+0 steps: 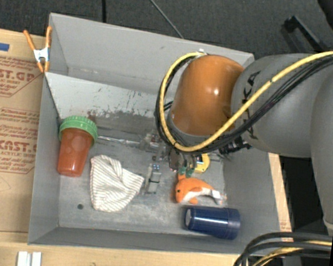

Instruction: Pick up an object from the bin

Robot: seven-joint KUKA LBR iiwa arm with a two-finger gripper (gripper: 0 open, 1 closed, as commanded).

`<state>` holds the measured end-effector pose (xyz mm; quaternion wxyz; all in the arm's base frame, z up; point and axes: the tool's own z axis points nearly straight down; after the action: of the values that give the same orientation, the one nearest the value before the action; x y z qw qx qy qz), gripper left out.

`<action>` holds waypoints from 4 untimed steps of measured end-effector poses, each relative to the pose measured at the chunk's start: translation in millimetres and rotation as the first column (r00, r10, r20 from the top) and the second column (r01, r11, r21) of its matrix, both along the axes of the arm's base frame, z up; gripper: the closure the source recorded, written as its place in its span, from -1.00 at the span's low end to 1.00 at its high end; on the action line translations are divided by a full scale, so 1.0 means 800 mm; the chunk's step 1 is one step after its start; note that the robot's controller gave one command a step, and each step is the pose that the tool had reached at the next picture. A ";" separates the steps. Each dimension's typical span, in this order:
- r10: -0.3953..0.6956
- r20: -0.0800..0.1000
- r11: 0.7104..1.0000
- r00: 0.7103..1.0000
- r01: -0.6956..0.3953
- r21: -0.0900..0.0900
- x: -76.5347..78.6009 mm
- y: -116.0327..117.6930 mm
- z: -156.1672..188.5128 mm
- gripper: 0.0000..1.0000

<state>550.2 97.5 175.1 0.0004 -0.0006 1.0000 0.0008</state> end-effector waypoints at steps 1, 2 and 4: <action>0.064 0.008 0.998 0.998 -0.064 -0.002 0.002 0.013 -0.041 -1.00; 0.244 0.003 0.970 0.970 -0.244 -0.002 -0.007 0.029 -0.104 -1.00; 0.227 0.001 0.974 0.974 -0.227 0.000 -0.022 0.032 -0.119 1.00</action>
Offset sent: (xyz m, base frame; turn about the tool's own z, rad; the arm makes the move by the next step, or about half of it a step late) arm -0.0100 0.0299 -0.1051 -0.2885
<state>532.9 122.9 80.1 0.0005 -0.1148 0.9934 0.0011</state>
